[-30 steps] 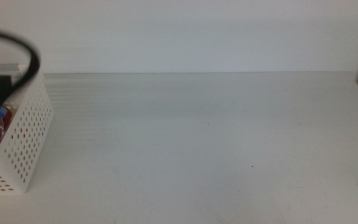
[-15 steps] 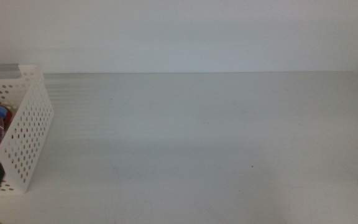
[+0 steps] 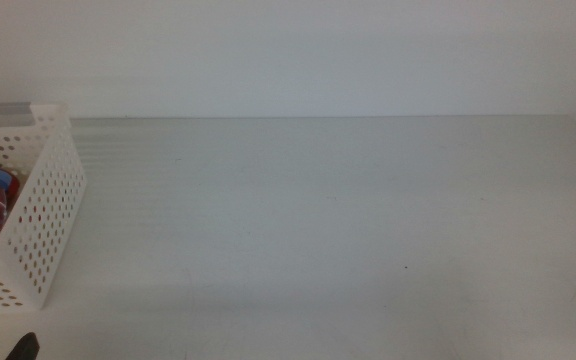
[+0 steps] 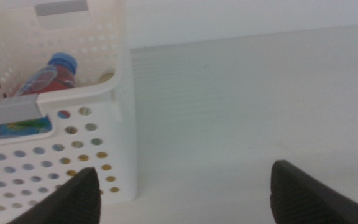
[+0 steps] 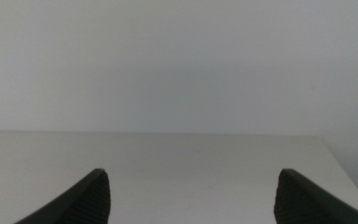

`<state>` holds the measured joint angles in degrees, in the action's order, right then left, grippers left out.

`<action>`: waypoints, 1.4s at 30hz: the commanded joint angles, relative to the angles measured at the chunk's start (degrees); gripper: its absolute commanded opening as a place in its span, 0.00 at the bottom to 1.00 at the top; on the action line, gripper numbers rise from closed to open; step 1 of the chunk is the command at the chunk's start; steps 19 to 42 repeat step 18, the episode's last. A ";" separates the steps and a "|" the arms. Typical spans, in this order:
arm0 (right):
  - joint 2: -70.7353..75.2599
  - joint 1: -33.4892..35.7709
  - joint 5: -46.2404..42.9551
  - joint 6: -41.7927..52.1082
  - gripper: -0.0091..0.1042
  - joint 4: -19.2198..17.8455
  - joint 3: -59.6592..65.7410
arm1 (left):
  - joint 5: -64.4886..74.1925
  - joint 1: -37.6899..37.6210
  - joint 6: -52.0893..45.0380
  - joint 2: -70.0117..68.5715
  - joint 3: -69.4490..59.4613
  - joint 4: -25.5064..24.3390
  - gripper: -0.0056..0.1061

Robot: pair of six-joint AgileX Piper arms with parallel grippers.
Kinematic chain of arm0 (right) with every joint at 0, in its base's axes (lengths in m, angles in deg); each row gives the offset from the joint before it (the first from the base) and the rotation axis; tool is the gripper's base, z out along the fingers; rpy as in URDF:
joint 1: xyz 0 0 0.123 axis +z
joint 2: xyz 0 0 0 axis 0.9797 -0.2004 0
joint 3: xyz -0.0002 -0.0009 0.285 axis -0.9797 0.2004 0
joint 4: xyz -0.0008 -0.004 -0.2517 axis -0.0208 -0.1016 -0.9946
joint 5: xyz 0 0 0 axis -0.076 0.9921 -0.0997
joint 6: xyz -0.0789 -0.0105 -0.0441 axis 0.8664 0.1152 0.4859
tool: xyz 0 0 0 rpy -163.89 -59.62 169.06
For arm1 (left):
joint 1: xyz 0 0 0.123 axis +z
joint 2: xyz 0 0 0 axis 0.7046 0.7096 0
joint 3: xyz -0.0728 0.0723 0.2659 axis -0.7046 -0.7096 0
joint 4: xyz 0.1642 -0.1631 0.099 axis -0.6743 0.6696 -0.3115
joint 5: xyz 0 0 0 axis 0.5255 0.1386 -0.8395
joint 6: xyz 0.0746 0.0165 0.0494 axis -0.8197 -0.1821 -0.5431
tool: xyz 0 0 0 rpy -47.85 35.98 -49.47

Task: Use arms to grab the bottles and put them into the dustbin to the left of the table.

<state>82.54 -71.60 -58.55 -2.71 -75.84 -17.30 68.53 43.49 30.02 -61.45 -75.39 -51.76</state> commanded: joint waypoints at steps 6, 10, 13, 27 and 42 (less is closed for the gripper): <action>1.61 -2.80 -1.82 0.53 0.73 -0.05 -0.45 | -5.51 3.89 0.28 -1.38 -0.92 -0.19 0.86; 1.61 -3.89 -1.93 0.53 0.73 -0.05 -0.45 | -5.45 4.37 0.28 -1.38 -0.92 1.22 0.86; 1.61 -3.89 -1.93 0.53 0.73 -0.05 -0.45 | -5.45 4.37 0.28 -1.38 -0.92 1.23 0.86; 1.61 -3.89 -2.00 0.53 0.73 -0.05 -0.45 | -5.45 4.37 0.28 -1.26 -0.92 1.23 0.86; 1.61 -3.89 -2.00 0.53 0.73 -0.05 -0.45 | -5.45 4.37 0.28 -1.26 -0.92 1.23 0.86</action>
